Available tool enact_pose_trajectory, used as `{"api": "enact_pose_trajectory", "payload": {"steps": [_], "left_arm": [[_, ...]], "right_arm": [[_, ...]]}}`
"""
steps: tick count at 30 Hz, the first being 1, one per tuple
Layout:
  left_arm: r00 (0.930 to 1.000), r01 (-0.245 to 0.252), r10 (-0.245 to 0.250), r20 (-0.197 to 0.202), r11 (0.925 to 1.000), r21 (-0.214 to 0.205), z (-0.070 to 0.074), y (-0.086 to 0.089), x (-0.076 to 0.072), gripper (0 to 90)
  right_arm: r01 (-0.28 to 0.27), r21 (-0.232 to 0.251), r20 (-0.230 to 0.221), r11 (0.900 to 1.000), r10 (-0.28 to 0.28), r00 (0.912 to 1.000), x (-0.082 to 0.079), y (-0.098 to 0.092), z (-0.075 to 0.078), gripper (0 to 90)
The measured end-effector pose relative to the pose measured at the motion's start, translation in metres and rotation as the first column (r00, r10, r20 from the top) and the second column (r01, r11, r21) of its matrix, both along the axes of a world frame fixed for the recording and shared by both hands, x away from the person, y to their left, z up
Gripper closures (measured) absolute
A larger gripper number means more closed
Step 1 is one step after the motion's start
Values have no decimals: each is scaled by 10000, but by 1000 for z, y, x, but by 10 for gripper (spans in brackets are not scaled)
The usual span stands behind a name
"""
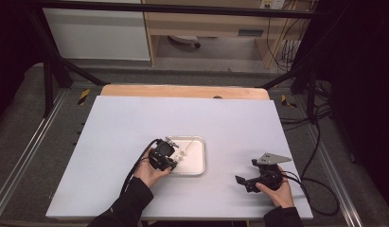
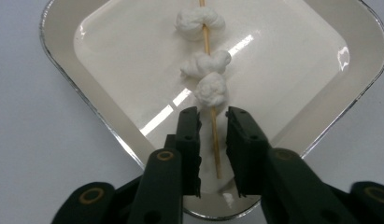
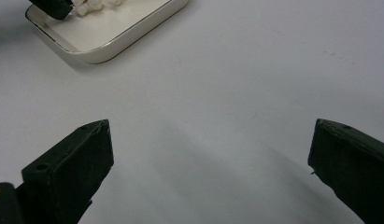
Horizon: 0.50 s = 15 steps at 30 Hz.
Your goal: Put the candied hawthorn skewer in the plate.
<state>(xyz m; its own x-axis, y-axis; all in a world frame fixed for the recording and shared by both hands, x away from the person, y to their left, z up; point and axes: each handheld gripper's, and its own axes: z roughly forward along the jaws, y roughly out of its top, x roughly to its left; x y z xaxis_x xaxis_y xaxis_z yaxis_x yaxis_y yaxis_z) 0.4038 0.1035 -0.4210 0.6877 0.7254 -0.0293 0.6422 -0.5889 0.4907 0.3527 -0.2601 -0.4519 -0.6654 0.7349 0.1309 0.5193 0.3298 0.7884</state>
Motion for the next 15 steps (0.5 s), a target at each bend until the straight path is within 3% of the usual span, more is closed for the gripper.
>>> {"api": "enact_pose_trajectory", "payload": {"steps": [5,10,15], "left_arm": [[9978,74,-66,664,9999,-117,9,7,-4,560],[9954,280,-211,934,9969,-733,19,24,-9,406],[9937,372,-281,1089,9958,-831,20,41,-17,259]], "right_arm": [[-3,-12,-5,10000,3,10000,0,0,0,8],[17,57,15,10000,-17,10000,0,-1,1,8],[20,59,5,10000,-20,10000,0,-1,1,8]]}}
